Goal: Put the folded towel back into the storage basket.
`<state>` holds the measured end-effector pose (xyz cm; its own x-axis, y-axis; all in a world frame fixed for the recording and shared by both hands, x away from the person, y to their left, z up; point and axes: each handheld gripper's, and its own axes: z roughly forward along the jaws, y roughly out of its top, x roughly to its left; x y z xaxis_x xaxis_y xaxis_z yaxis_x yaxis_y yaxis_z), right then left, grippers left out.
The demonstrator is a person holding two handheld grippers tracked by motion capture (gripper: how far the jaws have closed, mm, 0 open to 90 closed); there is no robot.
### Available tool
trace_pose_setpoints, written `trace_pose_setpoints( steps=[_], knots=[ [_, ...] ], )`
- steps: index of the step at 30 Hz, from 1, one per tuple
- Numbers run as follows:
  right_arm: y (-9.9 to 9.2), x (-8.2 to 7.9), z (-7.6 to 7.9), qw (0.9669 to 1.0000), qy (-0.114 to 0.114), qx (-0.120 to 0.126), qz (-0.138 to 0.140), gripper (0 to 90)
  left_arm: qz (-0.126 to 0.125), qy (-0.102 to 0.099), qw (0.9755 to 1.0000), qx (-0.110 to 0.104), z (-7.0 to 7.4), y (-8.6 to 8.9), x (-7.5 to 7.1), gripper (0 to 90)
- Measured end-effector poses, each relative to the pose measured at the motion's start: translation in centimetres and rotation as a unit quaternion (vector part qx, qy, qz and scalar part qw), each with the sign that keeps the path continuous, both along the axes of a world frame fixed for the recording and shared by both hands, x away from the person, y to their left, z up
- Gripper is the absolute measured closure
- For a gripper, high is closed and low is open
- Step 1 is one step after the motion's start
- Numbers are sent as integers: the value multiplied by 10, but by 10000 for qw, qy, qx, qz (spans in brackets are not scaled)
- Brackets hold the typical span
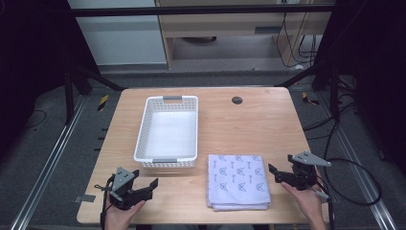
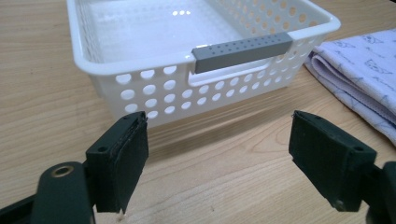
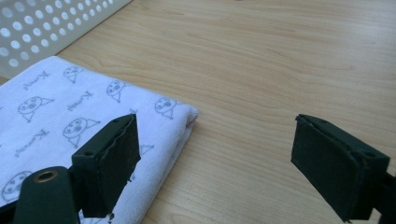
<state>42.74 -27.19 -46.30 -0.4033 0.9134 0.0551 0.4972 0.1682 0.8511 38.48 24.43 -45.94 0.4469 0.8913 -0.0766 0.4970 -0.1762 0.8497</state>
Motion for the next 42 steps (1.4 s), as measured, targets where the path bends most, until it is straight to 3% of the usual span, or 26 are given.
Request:
trace_pose_setpoints(
  steps=[3,11,17,25,42],
  knots=[
    [2,0,1,10000,17,-50,14,154,-63,-10,10000,-28,1,-3,0,191],
    [7,1,4,9999,28,-85,76,144,-171,-137,9996,152,6,-14,-2,190],
    [12,2,9,9999,-21,-53,150,145,-201,-149,9997,-7,10,-17,-3,197],
    [17,5,14,9997,-48,-1,224,145,-291,-101,9995,-78,16,-20,1,204],
    [20,13,37,9994,-189,186,203,155,-325,-232,9990,-221,37,-25,8,209]
  ],
)
